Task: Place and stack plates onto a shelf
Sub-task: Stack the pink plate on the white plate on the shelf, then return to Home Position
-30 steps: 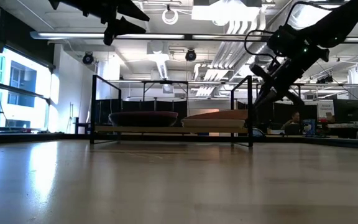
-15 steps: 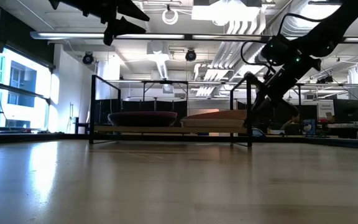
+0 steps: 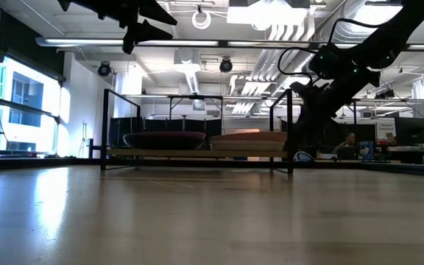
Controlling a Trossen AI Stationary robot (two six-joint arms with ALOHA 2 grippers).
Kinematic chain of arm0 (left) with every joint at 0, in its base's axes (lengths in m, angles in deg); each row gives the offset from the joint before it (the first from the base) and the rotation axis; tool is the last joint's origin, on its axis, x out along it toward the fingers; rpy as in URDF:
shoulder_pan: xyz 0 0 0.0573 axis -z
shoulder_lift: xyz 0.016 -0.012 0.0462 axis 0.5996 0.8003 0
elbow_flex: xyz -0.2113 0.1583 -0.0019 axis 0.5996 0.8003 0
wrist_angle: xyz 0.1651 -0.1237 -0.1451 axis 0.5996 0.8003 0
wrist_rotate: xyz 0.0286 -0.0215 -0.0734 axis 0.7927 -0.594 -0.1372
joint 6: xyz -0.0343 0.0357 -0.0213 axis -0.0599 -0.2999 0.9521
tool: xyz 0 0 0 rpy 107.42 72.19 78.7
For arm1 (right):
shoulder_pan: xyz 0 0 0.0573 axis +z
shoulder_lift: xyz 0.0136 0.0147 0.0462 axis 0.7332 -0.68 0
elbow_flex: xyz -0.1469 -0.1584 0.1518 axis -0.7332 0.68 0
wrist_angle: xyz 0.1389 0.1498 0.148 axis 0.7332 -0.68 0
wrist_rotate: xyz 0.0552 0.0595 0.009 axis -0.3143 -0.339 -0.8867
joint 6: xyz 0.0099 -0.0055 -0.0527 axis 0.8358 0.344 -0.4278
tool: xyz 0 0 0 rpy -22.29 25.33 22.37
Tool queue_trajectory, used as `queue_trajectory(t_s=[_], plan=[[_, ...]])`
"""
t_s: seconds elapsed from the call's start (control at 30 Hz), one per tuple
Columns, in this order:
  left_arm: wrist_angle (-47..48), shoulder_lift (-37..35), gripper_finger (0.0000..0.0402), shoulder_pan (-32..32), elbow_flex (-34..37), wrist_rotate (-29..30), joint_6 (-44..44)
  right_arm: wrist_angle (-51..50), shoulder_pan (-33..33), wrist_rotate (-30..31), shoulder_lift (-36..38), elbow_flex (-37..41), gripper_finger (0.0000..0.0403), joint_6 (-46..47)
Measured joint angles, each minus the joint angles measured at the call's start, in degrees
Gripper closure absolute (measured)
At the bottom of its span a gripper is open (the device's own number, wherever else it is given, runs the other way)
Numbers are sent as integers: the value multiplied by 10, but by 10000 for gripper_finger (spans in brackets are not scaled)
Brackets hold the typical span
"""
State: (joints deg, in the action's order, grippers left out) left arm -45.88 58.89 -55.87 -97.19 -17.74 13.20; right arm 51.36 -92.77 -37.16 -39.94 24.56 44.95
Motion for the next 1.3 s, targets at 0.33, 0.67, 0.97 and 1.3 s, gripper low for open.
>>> queue_trajectory(t_s=[0.33, 0.67, 0.97, 1.3], plan=[[0, 0, 241, 0, 0, 1, 0, 2, -5, 24, 0, 0, 403, -125], [0, 0, 241, 0, 0, 1, 0, 38, 6, 22, -25, 0, 403, -218], [-2, 0, 241, 0, 0, 1, 7, 88, 9, -20, -87, 0, 403, -208], [-3, 0, 241, 0, 0, 10, 9, 55, -16, -18, -27, 0, 403, -221]])
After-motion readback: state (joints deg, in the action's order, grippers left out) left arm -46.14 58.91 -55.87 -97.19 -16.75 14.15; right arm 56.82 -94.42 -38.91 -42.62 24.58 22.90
